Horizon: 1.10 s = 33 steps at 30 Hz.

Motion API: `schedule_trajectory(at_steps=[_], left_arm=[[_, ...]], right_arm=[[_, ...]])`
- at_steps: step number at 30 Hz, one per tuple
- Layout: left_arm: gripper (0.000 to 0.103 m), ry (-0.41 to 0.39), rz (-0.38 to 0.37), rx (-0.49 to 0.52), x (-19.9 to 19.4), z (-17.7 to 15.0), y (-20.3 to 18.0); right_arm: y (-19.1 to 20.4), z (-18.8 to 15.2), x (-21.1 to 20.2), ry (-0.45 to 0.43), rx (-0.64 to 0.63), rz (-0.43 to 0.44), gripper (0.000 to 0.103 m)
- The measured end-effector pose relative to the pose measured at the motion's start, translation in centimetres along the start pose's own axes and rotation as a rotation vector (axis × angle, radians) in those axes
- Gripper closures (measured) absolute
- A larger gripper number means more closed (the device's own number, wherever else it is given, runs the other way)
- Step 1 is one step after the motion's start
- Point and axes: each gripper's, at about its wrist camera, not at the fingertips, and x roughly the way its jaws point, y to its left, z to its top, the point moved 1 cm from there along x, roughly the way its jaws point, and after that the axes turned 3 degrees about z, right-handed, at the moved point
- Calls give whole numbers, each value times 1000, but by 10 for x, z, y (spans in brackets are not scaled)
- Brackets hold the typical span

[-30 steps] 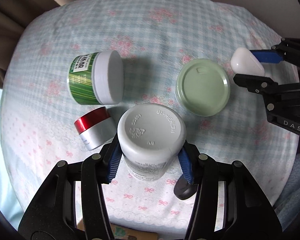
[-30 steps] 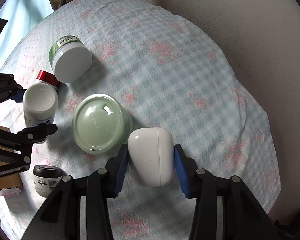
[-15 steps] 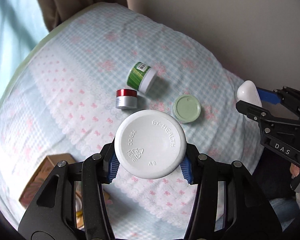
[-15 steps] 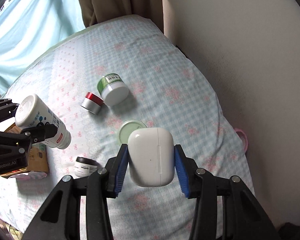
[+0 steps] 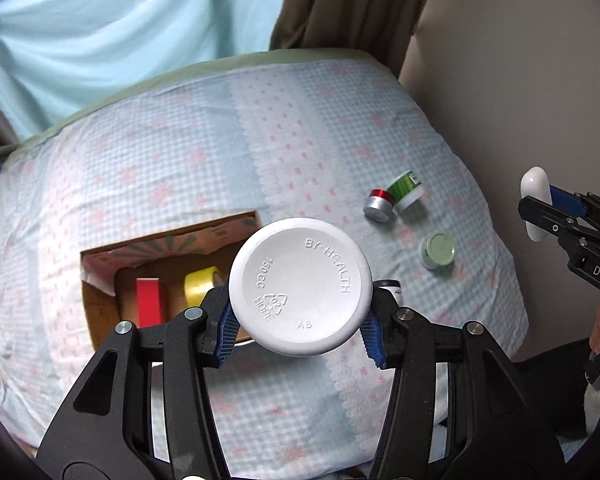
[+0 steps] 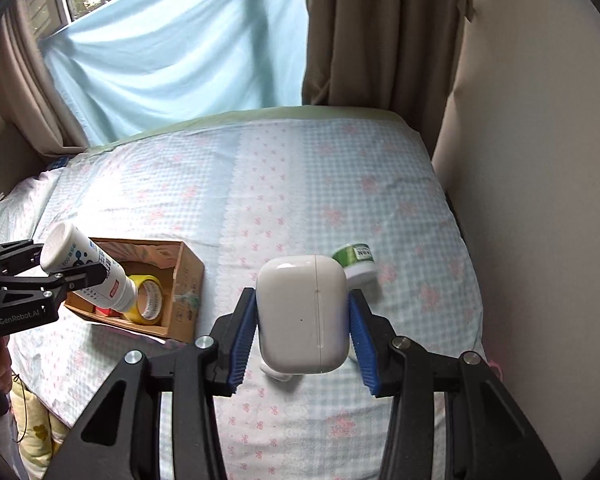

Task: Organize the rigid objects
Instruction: 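Carry the pill bottle and earbud case into the cardboard box and release both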

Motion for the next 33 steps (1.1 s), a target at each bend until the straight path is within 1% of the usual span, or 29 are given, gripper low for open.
schedule_trajectory(at_steps=[1, 4, 9, 10, 11, 12, 15, 19, 25, 30, 33], left_arm=[[56, -2, 5, -18, -4, -3, 15], [56, -6, 19, -53, -15, -15, 59], [56, -8, 30, -65, -28, -37, 125], [56, -4, 31, -66, -29, -41, 138], [56, 1, 30, -70, -30, -45, 150], [56, 7, 25, -77, -31, -49, 163], [56, 28, 3, -96, -27, -60, 197], [56, 72, -18, -101, -9, -70, 234], [56, 147, -51, -86, 28, -75, 267], [56, 197, -60, -70, 60, -70, 277], [56, 236, -57, -57, 83, -66, 281]], right_arm=[[25, 7, -5, -16, -26, 22, 62], [63, 16, -9, -21, -36, 59, 62], [124, 25, -9, -12, -20, 84, 62], [124, 25, -9, -12, -20, 84, 62], [136, 25, -7, -5, -17, 87, 62], [159, 26, -1, 11, -12, 89, 62], [195, 27, 10, 36, -9, 89, 62], [234, 24, 31, 77, 9, 87, 62], [287, 17, 74, 148, 24, 106, 62], [316, 12, 119, 219, 1, 126, 62], [331, 6, 147, 255, -36, 134, 62]])
